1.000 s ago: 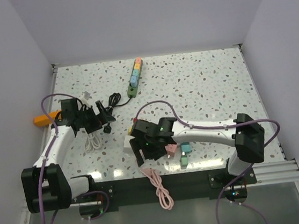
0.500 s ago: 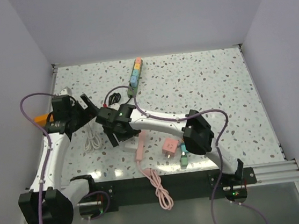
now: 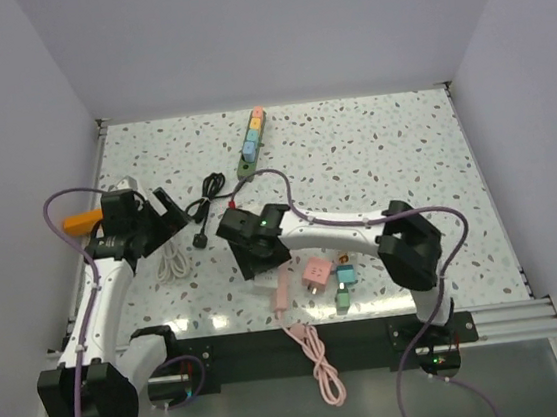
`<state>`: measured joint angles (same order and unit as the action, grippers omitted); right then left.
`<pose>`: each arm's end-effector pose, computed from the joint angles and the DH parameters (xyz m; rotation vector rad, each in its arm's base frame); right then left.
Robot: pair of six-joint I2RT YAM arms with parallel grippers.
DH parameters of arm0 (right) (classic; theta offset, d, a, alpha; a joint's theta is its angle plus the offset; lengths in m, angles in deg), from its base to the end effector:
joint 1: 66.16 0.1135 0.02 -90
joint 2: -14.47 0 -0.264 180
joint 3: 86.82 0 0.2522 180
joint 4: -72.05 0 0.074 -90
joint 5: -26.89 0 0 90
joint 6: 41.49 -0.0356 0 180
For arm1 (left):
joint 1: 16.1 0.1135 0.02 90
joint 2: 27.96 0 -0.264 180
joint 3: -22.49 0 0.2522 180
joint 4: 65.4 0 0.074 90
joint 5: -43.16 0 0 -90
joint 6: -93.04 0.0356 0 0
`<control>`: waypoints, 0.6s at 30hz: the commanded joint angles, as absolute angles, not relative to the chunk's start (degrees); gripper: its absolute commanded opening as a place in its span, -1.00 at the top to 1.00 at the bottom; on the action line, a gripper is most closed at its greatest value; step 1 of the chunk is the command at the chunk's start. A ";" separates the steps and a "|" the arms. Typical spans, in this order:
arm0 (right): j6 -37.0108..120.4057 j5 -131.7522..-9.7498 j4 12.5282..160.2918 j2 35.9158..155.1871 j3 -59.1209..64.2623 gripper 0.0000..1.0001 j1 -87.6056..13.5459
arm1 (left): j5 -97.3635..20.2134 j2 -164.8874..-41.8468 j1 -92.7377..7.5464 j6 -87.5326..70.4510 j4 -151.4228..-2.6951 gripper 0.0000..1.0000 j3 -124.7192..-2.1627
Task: Pull the plug off the socket
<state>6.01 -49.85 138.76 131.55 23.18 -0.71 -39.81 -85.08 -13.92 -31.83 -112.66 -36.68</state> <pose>0.1823 0.3794 0.2131 -0.5092 2.7402 0.1305 0.2058 0.0035 0.2666 -0.7025 2.2869 -0.4183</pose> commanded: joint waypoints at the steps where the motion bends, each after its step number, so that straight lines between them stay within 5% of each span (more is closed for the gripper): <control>1: 1.76 -60.19 128.12 123.84 8.71 0.43 -3.75 | -33.05 -85.79 -13.81 -30.98 -108.61 -0.99 -34.00; 6: -2.02 -73.45 110.01 117.75 -7.39 0.87 -10.42 | -25.23 -87.64 -13.90 -30.27 -102.38 -0.98 -30.74; 18: -6.07 -90.53 90.56 115.46 -18.75 1.00 -17.11 | -7.99 -97.56 -18.03 -26.50 -89.01 -0.95 -26.87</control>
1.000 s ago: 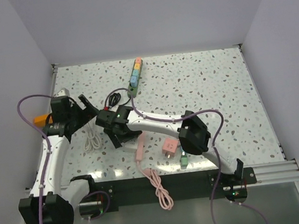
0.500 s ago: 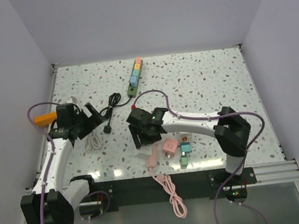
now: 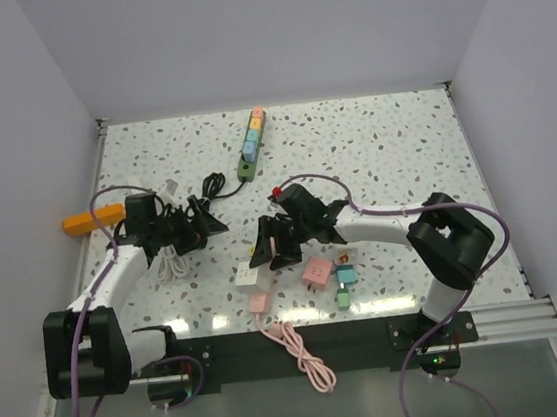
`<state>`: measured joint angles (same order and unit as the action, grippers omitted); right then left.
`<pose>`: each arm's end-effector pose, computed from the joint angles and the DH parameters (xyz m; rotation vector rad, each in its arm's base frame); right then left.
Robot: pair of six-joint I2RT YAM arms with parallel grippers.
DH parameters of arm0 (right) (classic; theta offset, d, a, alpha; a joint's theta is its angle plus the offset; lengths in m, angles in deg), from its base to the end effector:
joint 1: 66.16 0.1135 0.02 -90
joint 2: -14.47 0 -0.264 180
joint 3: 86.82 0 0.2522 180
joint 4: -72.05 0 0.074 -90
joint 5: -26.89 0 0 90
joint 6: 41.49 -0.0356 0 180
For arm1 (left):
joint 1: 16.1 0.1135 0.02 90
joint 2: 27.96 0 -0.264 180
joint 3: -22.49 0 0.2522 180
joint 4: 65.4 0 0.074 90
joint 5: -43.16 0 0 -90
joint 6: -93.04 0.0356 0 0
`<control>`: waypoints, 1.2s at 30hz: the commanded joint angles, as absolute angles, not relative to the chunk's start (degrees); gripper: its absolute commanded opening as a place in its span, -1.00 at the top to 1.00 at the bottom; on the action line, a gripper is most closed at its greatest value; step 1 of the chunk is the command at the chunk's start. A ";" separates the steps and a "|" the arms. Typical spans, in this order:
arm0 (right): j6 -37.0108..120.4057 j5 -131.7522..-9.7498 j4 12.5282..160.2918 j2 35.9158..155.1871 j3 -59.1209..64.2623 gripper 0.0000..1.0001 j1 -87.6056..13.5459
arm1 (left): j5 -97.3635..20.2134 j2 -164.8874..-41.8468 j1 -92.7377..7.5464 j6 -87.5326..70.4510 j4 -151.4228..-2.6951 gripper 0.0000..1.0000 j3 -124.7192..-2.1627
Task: Pull the plug off the socket
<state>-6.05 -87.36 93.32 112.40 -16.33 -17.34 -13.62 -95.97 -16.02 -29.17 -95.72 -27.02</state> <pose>0.2198 0.2734 0.1788 -0.0853 2.7781 1.1880 0.2287 -0.0192 0.2002 -0.4163 2.4225 -0.9541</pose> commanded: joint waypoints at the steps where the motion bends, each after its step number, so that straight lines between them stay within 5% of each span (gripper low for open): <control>1: -5.98 -90.97 90.39 115.28 -19.36 1.00 -17.11 | -7.99 -99.66 -18.55 -26.32 -88.66 -0.95 -26.87; 8: -6.68 -94.92 84.77 115.28 -22.70 1.00 -19.22 | -8.69 -109.08 -26.80 -25.96 -84.80 -0.75 -28.18; 13: -5.89 -95.98 85.45 114.23 -21.48 0.77 -20.27 | -7.91 -112.60 -30.07 -26.40 -82.77 -0.08 -28.89; 14: -5.28 -95.89 85.64 114.23 -20.95 0.68 -20.54 | -7.29 -112.69 -30.77 -26.40 -82.51 0.03 -28.80; 15: -4.93 -95.55 87.21 114.31 -20.34 0.34 -20.63 | -7.02 -112.25 -31.03 -26.40 -82.50 0.25 -28.71; 17: -3.79 -94.32 90.02 114.05 -18.40 0.12 -21.24 | -6.32 -111.72 -31.56 -26.32 -83.37 0.48 -28.54; 18: -3.43 -93.44 91.51 113.88 -17.70 -0.18 -21.42 | -6.14 -110.76 -31.65 -26.32 -83.90 0.67 -28.45; 20: -1.42 -90.19 96.26 112.83 -15.24 -0.35 -21.60 | -6.14 -109.35 -31.65 -26.58 -85.22 0.82 -27.92; 25: 2.10 -82.19 107.59 110.45 -9.36 -0.73 -21.60 | -4.48 -103.29 -31.92 -30.78 -85.05 0.91 -25.55; 36: 2.28 -74.27 115.17 113.96 -2.67 -0.78 -21.51 | -4.91 -101.96 -36.66 -35.19 -83.12 0.98 -24.05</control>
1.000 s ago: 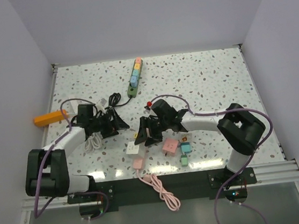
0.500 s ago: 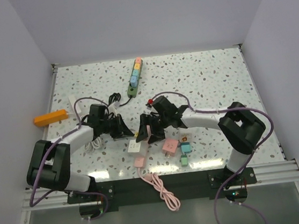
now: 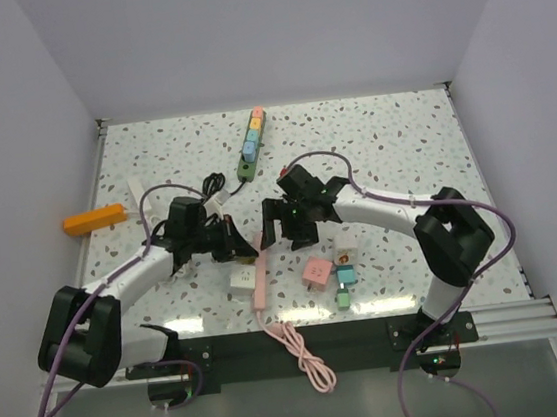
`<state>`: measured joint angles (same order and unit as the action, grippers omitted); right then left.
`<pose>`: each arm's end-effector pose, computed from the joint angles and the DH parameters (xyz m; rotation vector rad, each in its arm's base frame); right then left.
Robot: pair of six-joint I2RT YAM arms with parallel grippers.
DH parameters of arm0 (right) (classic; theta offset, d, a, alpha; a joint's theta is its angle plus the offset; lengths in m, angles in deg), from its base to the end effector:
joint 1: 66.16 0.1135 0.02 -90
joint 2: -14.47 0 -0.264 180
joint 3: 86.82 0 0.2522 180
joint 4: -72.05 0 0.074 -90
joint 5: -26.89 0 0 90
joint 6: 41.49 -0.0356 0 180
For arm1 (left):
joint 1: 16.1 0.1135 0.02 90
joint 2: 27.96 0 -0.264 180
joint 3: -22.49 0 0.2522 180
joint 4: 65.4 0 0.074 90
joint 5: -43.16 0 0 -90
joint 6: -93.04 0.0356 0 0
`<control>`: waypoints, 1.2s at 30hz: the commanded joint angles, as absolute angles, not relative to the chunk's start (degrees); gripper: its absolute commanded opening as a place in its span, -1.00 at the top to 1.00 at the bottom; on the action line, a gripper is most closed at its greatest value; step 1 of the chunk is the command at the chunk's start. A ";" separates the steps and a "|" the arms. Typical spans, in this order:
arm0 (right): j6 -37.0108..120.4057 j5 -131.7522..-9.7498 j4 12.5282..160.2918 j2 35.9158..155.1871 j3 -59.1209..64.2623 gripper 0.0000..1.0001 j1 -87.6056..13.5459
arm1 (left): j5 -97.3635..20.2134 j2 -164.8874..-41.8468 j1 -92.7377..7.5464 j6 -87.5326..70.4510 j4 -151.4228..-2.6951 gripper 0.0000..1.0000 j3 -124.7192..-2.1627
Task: Pull the plug off the socket
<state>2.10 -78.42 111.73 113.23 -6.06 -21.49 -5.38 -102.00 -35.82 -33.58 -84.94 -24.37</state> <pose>0.2480 0.2584 0.2049 -0.0668 2.8122 0.8460 0.2187 -0.1034 0.1788 0.0039 2.5274 -1.3020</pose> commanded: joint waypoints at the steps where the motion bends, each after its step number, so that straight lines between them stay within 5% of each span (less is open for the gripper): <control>1: 1.67 -74.19 115.43 115.18 -1.71 -0.78 -21.51 | -6.30 -101.88 -36.66 -35.02 -83.47 1.00 -24.40; 10: 1.76 -69.88 119.03 119.40 5.50 -0.70 -15.98 | -41.09 -87.29 -35.79 -36.69 -105.86 1.00 -39.60; 16: -0.17 -68.30 119.73 124.06 6.83 -0.51 -11.24 | -42.62 -88.87 -34.73 -37.39 -110.45 1.00 -42.60; 25: -3.08 -65.22 118.86 125.47 1.82 0.10 -10.61 | -41.30 -87.11 -34.11 -38.18 -108.78 1.00 -37.85; 36: -1.50 -61.36 119.91 123.28 4.54 -0.22 -10.70 | -41.56 -85.97 -33.15 -37.83 -109.22 1.00 -37.50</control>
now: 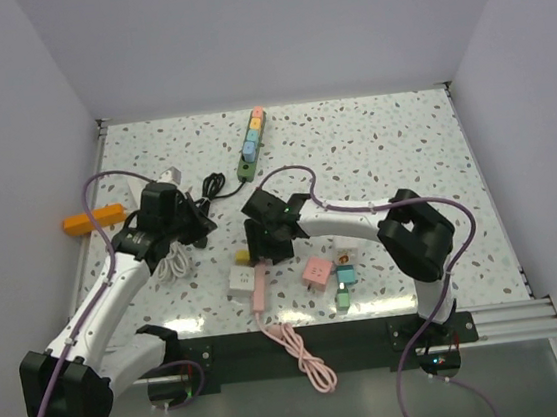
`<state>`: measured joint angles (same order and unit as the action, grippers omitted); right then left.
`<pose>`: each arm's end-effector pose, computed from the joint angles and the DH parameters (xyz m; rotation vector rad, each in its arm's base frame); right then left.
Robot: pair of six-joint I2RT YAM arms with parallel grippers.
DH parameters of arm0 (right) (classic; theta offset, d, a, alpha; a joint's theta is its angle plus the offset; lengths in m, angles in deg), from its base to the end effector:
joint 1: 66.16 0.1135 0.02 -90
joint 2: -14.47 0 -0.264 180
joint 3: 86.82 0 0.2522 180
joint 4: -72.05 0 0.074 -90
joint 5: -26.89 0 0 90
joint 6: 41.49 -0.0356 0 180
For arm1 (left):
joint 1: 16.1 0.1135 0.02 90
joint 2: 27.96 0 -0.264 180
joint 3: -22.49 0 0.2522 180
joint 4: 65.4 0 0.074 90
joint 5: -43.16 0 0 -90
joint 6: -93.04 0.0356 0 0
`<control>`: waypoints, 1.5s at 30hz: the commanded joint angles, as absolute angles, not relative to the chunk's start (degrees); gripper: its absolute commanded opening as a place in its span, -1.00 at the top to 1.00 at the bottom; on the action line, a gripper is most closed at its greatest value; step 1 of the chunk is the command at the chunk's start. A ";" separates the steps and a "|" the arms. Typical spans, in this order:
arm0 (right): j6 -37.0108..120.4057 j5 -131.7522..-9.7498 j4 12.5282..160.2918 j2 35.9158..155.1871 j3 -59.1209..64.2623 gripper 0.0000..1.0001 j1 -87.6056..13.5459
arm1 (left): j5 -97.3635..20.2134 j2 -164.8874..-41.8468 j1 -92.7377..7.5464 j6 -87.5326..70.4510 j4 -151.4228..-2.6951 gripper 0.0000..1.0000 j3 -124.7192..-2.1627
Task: Pull the plug off the socket
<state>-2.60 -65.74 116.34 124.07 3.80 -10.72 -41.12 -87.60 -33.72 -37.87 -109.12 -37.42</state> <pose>0.2235 0.3273 0.1823 -0.1228 2.8392 0.5802 0.2069 -0.0694 0.2672 -0.4356 2.3701 -0.6116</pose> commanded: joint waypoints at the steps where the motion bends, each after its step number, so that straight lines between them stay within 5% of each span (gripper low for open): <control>1: -1.41 -60.05 120.61 123.71 5.15 -0.22 -10.78 | -41.56 -86.06 -33.15 -37.83 -109.22 1.00 -37.42; 7: -0.27 -62.49 122.21 127.85 7.01 -0.03 -10.79 | -40.51 -86.67 -33.15 -37.92 -108.61 1.00 -36.63; 10: -1.06 -68.19 115.46 127.68 2.19 0.52 -11.57 | -39.37 -87.46 -33.15 -37.04 -107.38 1.00 -34.78; 11: -1.58 -69.86 113.61 127.50 0.69 0.84 -11.92 | -39.10 -87.72 -33.15 -36.60 -107.20 1.00 -34.26; 13: -2.55 -76.86 104.39 126.01 -5.10 1.00 -14.29 | -38.23 -88.08 -32.97 -36.16 -105.97 1.00 -32.77; 21: 1.14 -105.18 82.70 123.01 -12.42 1.00 -22.03 | -28.05 -89.57 -28.58 -31.68 -96.50 0.99 -29.24; 24: 1.75 -114.94 78.18 122.93 -12.42 1.00 -22.83 | -20.32 -90.27 -26.30 -30.45 -89.22 0.60 -27.84; 27: 1.75 -120.76 74.05 122.32 -12.68 1.00 -22.83 | -9.00 -91.15 -24.37 -31.59 -80.79 -0.39 -25.73; 30: -1.12 -126.56 66.26 121.26 -13.73 1.00 -22.83 | -2.75 -92.73 -23.92 -33.96 -72.17 -0.77 -24.06; 41: -20.19 -133.07 34.97 118.70 -19.26 1.00 -25.02 | 14.06 -96.43 -22.43 -51.95 -37.71 -0.78 -14.13; 45: -51.74 -130.97 -6.58 125.81 -19.54 1.00 -26.16 | 18.19 -99.23 -22.42 -62.76 -15.70 -0.75 -9.56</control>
